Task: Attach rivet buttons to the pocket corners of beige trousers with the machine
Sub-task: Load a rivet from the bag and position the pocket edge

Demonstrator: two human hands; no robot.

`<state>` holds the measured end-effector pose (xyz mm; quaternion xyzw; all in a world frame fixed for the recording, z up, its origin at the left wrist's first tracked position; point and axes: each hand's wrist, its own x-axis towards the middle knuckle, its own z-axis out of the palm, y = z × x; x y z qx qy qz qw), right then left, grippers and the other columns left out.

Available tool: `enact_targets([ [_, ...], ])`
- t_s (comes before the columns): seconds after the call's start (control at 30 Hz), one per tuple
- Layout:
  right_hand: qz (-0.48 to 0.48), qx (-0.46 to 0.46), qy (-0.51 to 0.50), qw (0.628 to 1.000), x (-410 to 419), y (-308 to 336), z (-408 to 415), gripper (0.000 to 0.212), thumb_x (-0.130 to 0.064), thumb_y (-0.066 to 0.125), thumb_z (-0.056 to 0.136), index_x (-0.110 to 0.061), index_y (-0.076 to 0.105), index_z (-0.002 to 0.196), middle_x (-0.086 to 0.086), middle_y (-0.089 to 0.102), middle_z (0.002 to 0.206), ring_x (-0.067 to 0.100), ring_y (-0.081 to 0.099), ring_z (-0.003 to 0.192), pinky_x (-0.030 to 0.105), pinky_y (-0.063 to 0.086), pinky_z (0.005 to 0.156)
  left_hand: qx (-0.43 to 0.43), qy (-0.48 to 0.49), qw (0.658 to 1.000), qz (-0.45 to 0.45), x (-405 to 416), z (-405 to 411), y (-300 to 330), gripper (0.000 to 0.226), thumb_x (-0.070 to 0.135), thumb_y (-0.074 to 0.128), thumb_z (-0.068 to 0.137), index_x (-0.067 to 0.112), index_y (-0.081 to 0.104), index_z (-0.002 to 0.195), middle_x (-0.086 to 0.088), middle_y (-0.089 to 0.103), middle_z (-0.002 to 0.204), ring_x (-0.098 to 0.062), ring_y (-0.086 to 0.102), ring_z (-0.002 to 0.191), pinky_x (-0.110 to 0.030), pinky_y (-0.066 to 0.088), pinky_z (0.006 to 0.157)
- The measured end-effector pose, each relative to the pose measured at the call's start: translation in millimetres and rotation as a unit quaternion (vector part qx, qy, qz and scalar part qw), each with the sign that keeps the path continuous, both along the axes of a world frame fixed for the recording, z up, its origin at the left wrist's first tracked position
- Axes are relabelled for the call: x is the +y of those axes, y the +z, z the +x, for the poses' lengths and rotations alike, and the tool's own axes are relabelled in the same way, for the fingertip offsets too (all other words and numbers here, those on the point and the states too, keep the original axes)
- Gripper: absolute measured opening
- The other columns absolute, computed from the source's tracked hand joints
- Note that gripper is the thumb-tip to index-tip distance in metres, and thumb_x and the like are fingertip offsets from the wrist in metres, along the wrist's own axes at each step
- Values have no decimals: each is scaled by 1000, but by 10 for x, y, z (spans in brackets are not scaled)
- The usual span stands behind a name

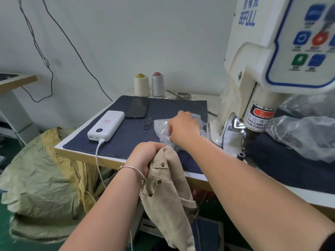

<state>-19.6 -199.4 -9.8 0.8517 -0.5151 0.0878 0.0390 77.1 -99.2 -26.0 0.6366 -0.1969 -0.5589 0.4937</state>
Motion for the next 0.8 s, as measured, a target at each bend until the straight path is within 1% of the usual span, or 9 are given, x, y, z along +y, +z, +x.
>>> enact_targets([
  [0.07,4,9,-7,1000,-2,-14,-8,23,-21,58,89,-22,66,111,7,48,124,26,41,119,34,40,88,0,-1,1000,1,-6,6,-5,26,8,67,89,-6,69,112,-16,66,81,-27,62,69,-40,52,79],
  [0.17,-1,53,-26,998,1,-22,-7,30,-22,57,90,-15,60,119,10,47,128,27,40,121,34,36,83,2,1,1000,-1,-10,10,-16,25,8,67,89,-6,70,110,-17,67,86,-28,63,74,-43,54,84],
  [0.23,3,75,-31,997,-2,-19,6,33,-21,56,89,-14,57,122,11,46,131,28,39,122,35,33,78,7,3,1000,-1,-12,7,-16,24,8,67,90,-6,69,110,-18,67,87,-28,63,74,-43,53,82],
  [0.3,12,89,-36,995,-13,-16,27,37,-20,55,90,-13,55,126,13,45,132,29,39,123,36,33,76,7,1,1000,-2,-11,4,-18,24,8,66,90,-6,69,111,-16,67,82,-27,63,70,-41,52,79],
  [0.37,21,87,-45,995,-33,-14,49,40,-20,54,90,-12,51,130,13,45,134,29,39,123,36,35,76,3,0,1000,-1,-5,0,-15,24,8,66,91,-5,70,110,-13,67,71,-24,62,62,-37,52,72],
  [0.43,30,73,-53,995,-50,-23,74,41,-21,54,90,-12,50,130,13,45,133,29,40,123,36,36,76,3,1,1000,-1,5,0,-8,23,8,66,91,-5,70,109,-11,65,67,-23,61,58,-34,51,67],
  [0.6,30,40,-54,997,-63,-75,85,34,-17,54,89,-11,54,122,11,48,127,28,44,117,35,39,74,-3,-1,1000,0,3,4,-4,20,8,67,90,-4,71,106,-11,66,66,-25,62,63,-37,51,72],
  [0.73,37,27,-55,997,-79,-81,74,34,-20,57,88,-11,55,121,11,50,126,28,44,117,36,40,75,-4,-7,1000,3,9,0,11,14,8,66,91,-2,71,100,-10,66,62,-23,61,59,-33,51,65],
  [0.8,42,25,-52,997,-89,-79,65,35,-23,60,88,-11,56,121,11,49,126,28,44,118,35,39,75,1,-6,1000,0,13,0,12,13,7,66,91,-2,71,99,-10,65,61,-23,61,58,-33,51,65],
])
